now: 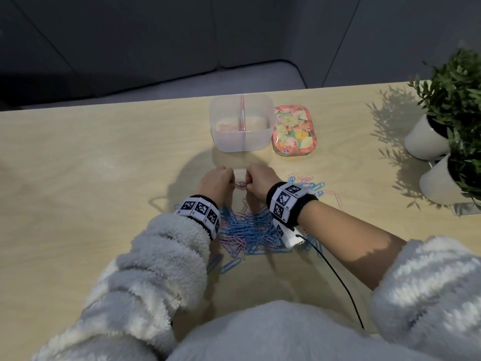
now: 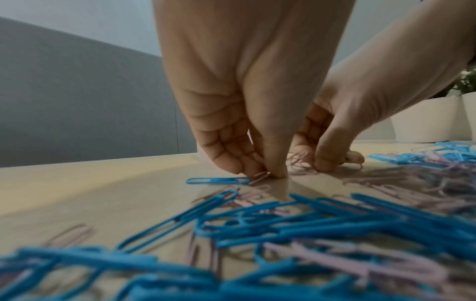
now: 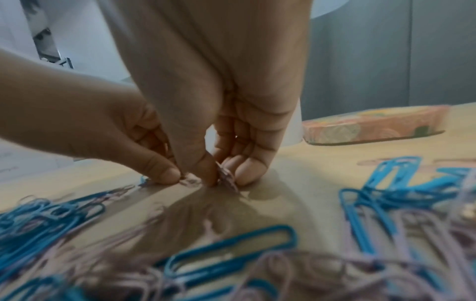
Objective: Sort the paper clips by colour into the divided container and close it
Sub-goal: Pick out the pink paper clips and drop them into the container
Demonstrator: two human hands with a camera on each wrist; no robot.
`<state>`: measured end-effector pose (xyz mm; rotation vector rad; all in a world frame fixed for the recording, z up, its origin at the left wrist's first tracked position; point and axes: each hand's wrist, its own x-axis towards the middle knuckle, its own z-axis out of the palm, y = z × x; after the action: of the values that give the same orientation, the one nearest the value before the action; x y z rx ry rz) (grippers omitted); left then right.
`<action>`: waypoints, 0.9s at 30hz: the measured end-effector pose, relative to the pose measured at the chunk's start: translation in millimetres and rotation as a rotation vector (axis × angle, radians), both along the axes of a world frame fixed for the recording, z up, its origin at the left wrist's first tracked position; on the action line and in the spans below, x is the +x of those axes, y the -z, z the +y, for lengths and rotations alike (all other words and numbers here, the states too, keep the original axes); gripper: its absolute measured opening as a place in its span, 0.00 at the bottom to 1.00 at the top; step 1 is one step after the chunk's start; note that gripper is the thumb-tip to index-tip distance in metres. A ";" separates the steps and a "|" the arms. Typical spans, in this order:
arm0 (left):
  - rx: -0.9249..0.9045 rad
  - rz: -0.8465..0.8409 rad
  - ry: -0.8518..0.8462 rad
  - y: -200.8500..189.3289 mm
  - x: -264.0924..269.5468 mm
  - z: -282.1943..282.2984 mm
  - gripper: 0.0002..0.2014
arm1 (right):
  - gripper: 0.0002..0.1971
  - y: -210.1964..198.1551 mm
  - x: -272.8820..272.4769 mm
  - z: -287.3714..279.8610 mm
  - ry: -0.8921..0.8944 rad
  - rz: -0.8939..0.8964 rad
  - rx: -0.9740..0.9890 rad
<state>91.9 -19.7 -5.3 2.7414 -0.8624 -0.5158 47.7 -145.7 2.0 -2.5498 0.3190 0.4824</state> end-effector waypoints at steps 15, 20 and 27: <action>-0.043 -0.041 0.120 2.2 -6.5 -3.3 0.10 | 0.14 -98.7 99.3 -27.8 0.246 -0.333 0.239; -0.059 -0.004 0.180 -1.1 -4.3 -4.3 0.09 | 0.08 -91.7 118.0 -16.2 0.282 -0.313 0.186; -0.044 0.040 0.160 -1.8 -5.3 -4.2 0.08 | 0.11 -84.7 87.5 -29.1 0.366 -0.423 0.409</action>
<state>86.5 -23.9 -3.5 2.6273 -1.0753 -0.5724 135.1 -174.8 86.7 -2.0627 0.4610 -0.1233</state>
